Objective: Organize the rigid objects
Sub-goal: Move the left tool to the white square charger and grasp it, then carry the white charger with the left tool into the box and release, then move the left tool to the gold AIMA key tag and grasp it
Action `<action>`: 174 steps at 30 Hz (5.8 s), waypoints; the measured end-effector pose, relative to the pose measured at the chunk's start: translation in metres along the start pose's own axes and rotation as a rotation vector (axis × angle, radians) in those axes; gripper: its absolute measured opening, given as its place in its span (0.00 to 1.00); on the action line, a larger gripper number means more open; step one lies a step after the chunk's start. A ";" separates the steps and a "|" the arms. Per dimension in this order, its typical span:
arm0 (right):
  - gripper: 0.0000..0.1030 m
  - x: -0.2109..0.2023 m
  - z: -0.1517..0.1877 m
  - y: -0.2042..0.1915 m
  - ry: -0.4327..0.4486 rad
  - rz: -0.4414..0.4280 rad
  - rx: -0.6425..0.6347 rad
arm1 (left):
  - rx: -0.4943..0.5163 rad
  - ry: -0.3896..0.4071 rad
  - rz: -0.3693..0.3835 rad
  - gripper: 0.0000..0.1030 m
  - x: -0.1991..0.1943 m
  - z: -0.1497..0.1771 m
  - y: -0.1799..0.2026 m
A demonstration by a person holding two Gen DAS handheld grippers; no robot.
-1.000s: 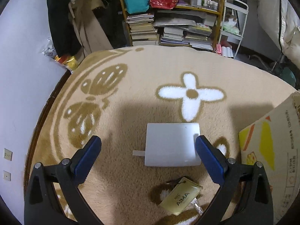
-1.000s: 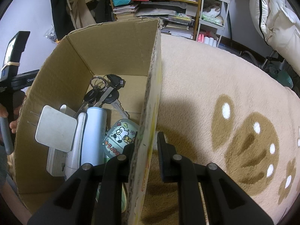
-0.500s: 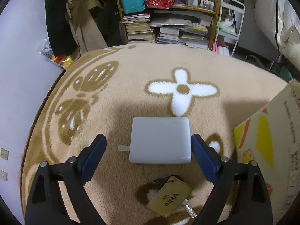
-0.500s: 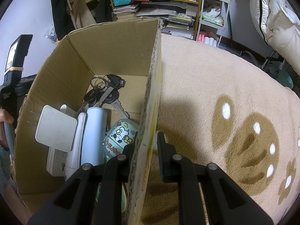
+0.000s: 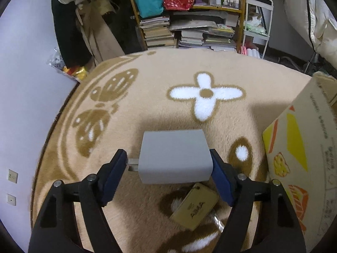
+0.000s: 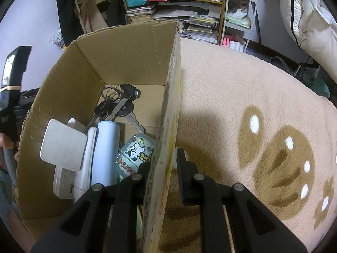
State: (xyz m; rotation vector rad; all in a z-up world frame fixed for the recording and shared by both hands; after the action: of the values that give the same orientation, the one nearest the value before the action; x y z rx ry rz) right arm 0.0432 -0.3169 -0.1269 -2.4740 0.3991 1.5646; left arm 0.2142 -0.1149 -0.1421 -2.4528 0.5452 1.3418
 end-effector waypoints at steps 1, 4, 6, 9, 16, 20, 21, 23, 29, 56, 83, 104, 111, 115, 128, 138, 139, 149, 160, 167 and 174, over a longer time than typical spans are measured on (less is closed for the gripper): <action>0.15 0.000 0.000 0.000 0.000 -0.001 0.001 | -0.003 0.005 -0.004 0.74 -0.004 0.000 -0.001; 0.15 0.000 0.000 -0.002 0.000 0.005 -0.005 | -0.026 0.005 -0.021 0.74 -0.017 0.002 -0.006; 0.15 0.000 0.000 0.000 0.000 0.005 -0.006 | -0.047 0.002 -0.031 0.74 -0.026 0.003 -0.010; 0.15 -0.001 0.000 0.000 0.000 0.003 -0.004 | -0.040 0.033 -0.046 0.74 -0.045 0.005 -0.008; 0.15 -0.001 -0.001 0.001 0.000 0.006 -0.007 | 0.039 0.152 -0.097 0.74 -0.095 0.003 0.016; 0.15 -0.001 -0.001 0.001 0.000 0.008 -0.011 | 0.104 0.195 -0.121 0.74 -0.110 0.003 0.034; 0.15 -0.001 -0.001 0.001 0.001 0.010 -0.012 | 0.105 0.193 -0.108 0.74 -0.113 0.004 0.037; 0.15 -0.001 -0.001 0.001 0.000 0.012 -0.014 | 0.111 0.192 -0.091 0.74 -0.119 0.004 0.042; 0.15 -0.001 -0.001 0.001 0.001 0.012 -0.016 | 0.151 0.209 -0.047 0.74 -0.143 0.009 0.064; 0.15 -0.001 -0.001 0.001 0.001 0.012 -0.016 | 0.317 0.159 0.127 0.74 -0.163 0.047 0.140; 0.15 -0.001 0.001 -0.003 -0.002 0.015 -0.024 | 0.298 0.197 0.159 0.79 -0.183 0.034 0.130; 0.15 -0.001 0.000 -0.003 -0.002 0.015 -0.023 | 0.076 0.101 0.160 0.97 -0.144 0.043 0.032; 0.15 -0.001 -0.001 0.000 -0.002 0.018 -0.029 | 0.019 0.033 0.140 0.97 -0.112 0.054 0.005; 0.15 -0.002 -0.001 0.000 -0.002 0.018 -0.030 | -0.017 0.003 0.131 0.97 -0.092 0.053 -0.006; 0.15 -0.001 -0.001 -0.001 -0.002 0.018 -0.029 | -0.088 -0.050 0.186 0.97 -0.040 0.050 -0.021; 0.15 -0.001 -0.001 -0.001 -0.002 0.018 -0.028 | -0.062 -0.062 0.186 0.97 -0.022 0.048 -0.014; 0.15 -0.001 -0.001 -0.001 -0.002 0.018 -0.029 | -0.060 -0.063 0.188 0.96 -0.020 0.048 -0.013; 0.15 -0.001 -0.001 0.000 -0.002 0.018 -0.029 | -0.027 -0.069 0.179 0.93 -0.007 0.047 -0.002; 0.15 -0.001 -0.001 -0.001 -0.002 0.016 -0.029 | 0.007 -0.065 0.142 0.92 0.002 0.048 0.007; 0.15 -0.001 -0.001 0.000 -0.002 0.017 -0.028 | 0.069 -0.046 0.170 0.54 -0.004 0.049 0.019; 0.15 -0.001 -0.001 0.000 -0.002 0.017 -0.028 | 0.102 -0.043 0.192 0.27 -0.016 0.050 0.028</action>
State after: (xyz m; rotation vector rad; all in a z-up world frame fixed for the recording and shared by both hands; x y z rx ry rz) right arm 0.0437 -0.3167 -0.1254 -2.4959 0.4008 1.5902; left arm 0.1561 -0.1149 -0.1564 -2.3329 0.8349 1.3966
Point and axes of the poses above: each gripper's, at about its wrist camera, not at the fingertips, and x roughly the way its jaws point, y to its right, z to its underside, the point moved 2 cm from there along x, roughly the way its jaws point, and after that the axes turned 5 degrees about z, right-handed, at the moved point
